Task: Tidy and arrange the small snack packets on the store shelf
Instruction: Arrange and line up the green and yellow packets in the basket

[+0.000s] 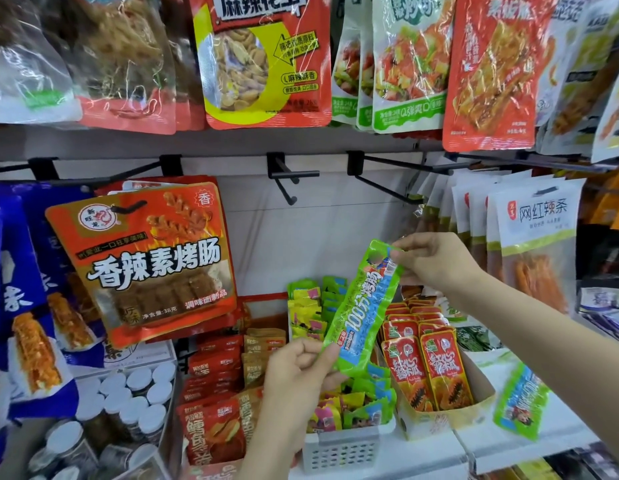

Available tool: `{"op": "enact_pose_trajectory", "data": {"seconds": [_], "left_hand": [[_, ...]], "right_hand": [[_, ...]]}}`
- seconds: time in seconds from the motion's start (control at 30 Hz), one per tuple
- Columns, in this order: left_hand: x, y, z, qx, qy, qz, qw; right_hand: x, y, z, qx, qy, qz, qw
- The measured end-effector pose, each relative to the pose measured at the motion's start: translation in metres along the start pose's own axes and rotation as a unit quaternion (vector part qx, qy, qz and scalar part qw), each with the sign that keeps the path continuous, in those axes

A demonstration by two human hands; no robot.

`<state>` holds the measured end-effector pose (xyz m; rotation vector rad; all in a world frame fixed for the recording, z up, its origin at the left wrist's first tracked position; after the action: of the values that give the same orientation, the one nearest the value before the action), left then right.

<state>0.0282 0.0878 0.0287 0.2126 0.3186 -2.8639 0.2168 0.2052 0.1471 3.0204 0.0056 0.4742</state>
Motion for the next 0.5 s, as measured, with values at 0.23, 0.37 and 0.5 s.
{"op": "enact_pose_trajectory", "data": {"seconds": [0.23, 0.37, 0.5], "left_hand": [[-0.003, -0.007, 0.007, 0.027, -0.022, 0.003, 0.999], [-0.003, -0.012, 0.013, 0.042, -0.023, -0.018, 0.999], [-0.001, -0.012, 0.008, 0.064, 0.019, -0.033, 0.997]], "right_hand": [[-0.002, 0.0, -0.005, -0.017, 0.0, 0.004, 1.0], [-0.001, 0.002, -0.011, -0.016, 0.005, 0.005, 1.0], [-0.001, 0.003, -0.01, -0.019, -0.012, -0.01, 1.0]]}}
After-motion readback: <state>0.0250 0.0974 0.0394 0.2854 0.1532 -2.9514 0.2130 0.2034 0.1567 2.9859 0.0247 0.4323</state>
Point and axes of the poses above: each hand's wrist, its own y-axis away from the middle knuckle, its own x-axis out of the back of the hand, z = x × y, the point moved 2 cm from there along -y, towards the middle knuckle, and after that the axes turned 14 degrees about -x, right-handed, at the moved point
